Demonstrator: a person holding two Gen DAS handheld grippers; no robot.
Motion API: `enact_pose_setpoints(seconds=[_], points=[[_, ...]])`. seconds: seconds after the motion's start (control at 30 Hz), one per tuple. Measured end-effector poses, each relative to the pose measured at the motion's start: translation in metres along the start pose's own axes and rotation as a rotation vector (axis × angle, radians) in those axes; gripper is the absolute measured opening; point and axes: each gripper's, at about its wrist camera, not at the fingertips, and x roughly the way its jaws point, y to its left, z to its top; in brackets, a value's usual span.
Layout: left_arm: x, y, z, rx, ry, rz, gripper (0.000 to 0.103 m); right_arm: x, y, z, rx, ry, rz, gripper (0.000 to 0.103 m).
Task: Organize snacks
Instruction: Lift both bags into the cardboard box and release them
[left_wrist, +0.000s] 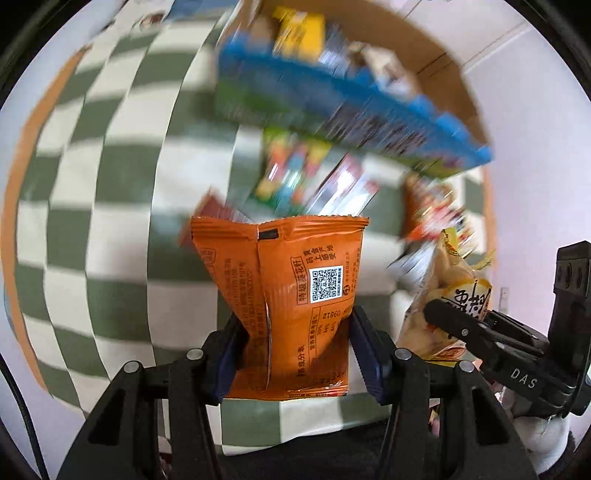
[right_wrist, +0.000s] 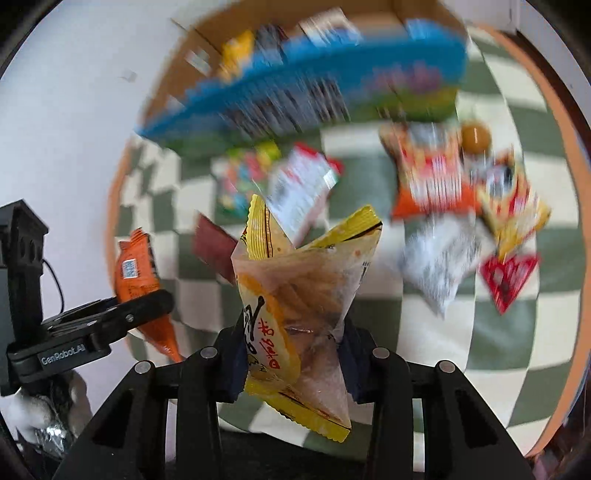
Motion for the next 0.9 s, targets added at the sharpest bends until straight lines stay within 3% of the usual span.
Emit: enact_pose_setpoints(seconds=[0.1,0.2,0.4,0.6,0.9], points=[[-0.032,-0.008,0.036,0.043,-0.053,-0.021,0.052,-0.036,0.012,0.027,-0.046,-0.059,0.018,0.043],[-0.052,-0.014,0.068,0.077,-0.090,0.005,0.052,-0.056,0.032,0.059,-0.088,-0.109,0.023,0.043],[-0.050,-0.027,0.145,0.107,-0.094,0.062,0.052,-0.071,0.039,0.142,-0.134,-0.174,-0.023,0.043],[-0.018,-0.021,0.213,0.098,-0.041,0.118,0.052,-0.045,0.042,0.212,-0.151,-0.149,-0.031,0.043],[0.035,0.000,0.239,0.051,0.066,0.146,0.053,0.031,0.037,0.245,-0.177,-0.028,-0.034,0.043]])
